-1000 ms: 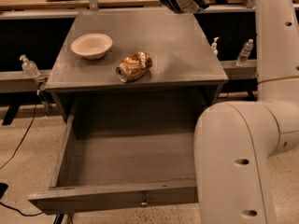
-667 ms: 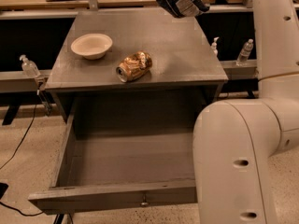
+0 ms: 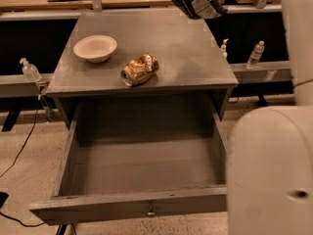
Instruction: Place blue chip bag into top drawer
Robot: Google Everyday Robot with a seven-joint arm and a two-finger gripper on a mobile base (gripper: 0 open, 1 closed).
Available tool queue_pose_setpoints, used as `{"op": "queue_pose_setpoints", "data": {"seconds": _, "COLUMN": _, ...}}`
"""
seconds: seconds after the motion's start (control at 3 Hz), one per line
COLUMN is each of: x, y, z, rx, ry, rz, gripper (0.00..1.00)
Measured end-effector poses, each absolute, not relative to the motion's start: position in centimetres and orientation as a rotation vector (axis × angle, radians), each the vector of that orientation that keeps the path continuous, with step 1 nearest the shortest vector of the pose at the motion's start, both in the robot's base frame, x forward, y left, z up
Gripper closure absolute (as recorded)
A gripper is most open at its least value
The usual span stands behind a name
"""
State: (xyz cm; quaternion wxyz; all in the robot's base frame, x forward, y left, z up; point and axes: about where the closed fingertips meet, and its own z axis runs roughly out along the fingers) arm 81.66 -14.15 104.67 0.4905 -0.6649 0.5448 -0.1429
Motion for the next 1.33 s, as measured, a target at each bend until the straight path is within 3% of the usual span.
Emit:
{"op": "queue_pose_setpoints", "data": {"seconds": 0.33, "x": 78.3, "y": -17.9, "z": 110.0, "rx": -1.43, "ry": 1.323, "rz": -0.434, "gripper": 1.0}}
{"op": "queue_pose_setpoints", "data": {"seconds": 1.0, "x": 77.8, "y": -17.9, "z": 108.8, "rx": -1.427, "ry": 1.335, "rz": -0.38, "gripper": 1.0}}
{"op": "queue_pose_setpoints", "data": {"seconds": 1.33, "x": 73.7, "y": -17.6, "z": 110.7, "rx": -1.385, "ry": 1.266, "rz": -0.304, "gripper": 1.0}}
